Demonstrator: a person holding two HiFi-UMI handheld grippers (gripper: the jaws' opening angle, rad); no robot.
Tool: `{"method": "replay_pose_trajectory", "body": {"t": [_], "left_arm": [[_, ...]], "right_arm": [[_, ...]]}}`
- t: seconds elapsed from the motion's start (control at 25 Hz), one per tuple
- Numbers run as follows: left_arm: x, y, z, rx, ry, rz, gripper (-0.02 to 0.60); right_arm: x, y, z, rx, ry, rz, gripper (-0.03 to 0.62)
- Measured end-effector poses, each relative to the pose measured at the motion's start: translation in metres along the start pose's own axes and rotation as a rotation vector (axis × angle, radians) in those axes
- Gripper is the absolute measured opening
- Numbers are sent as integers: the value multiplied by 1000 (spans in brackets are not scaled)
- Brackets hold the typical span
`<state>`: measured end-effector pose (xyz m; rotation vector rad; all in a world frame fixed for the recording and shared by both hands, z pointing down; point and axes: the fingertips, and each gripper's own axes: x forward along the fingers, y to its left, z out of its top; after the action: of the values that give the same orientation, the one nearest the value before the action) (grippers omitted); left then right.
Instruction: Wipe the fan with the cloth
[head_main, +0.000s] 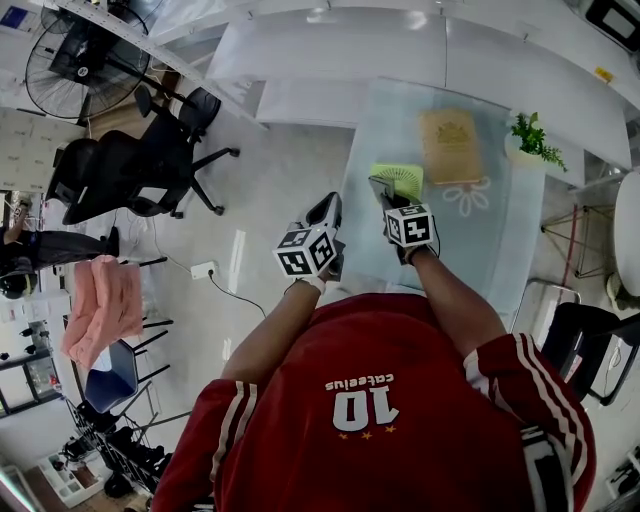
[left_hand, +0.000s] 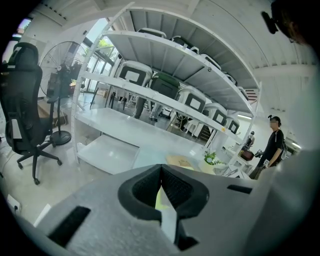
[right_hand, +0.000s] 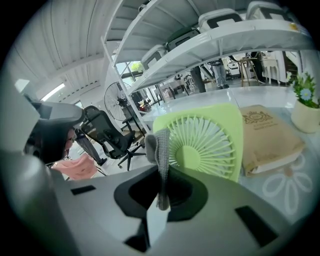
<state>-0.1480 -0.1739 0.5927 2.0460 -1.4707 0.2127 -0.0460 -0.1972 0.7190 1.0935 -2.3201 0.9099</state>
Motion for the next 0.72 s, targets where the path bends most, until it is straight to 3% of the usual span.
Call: {"method": "replay_pose_trajectory", "body": {"t": [0.72], "left_arm": [[6,-10,-3,23,14,-20,6]], "right_arm": [[-10,-15,-3,14,2,-35,21]]}}
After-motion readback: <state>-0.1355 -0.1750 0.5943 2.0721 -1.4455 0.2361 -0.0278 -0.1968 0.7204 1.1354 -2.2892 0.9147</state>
